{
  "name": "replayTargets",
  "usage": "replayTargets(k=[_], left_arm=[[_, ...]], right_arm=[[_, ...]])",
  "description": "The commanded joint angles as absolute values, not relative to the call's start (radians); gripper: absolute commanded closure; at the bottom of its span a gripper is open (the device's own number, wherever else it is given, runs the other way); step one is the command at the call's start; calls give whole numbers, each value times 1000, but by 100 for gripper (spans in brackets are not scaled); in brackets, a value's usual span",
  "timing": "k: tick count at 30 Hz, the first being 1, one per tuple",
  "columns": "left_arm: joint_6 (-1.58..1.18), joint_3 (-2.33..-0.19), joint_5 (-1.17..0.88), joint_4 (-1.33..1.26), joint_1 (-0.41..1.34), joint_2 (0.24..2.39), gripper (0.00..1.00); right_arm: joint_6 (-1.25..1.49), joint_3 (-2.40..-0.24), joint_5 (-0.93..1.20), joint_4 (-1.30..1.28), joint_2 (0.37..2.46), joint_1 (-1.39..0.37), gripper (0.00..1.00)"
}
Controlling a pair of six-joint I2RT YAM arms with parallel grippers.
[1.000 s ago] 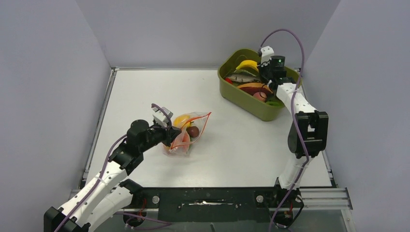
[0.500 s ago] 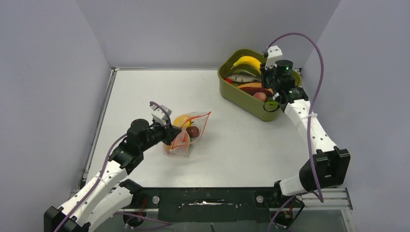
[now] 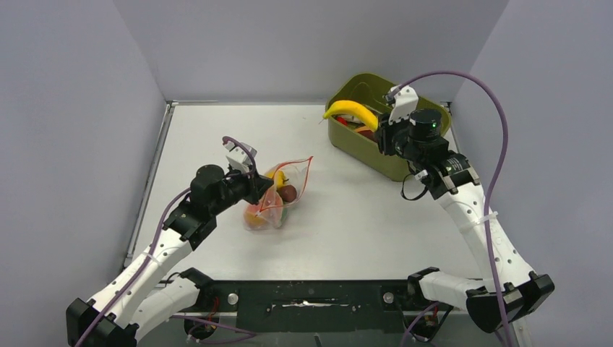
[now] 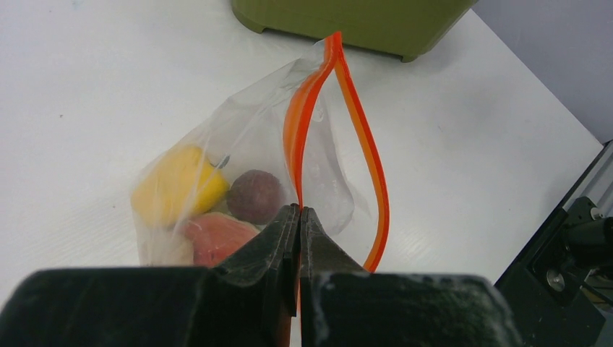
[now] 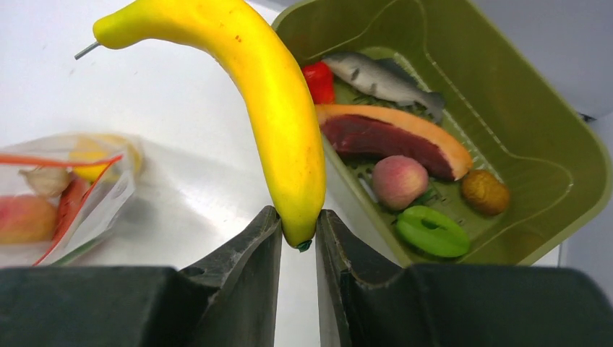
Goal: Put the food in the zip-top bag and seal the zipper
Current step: Pick up the fake fruit from the bin, then place the fake fruit in the zipper food storage bag.
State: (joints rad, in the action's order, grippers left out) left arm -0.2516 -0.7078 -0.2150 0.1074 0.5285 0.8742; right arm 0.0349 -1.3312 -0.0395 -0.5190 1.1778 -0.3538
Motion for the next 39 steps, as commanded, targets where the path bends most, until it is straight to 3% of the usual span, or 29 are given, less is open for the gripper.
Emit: replayTargets(k=[1,18,39], left_arm=[[-232,-769,-181,46,532,863,100],[-195,-770,-210,42,532,865,100],[-261,-685,-380,-33,534,815,100]], right_arm=[[78,-1316,25,-644,1092,-410,85],[67,-1334,260,-930,995,-507,85],[69,-1532,-66,-1022,1269,-801,82]])
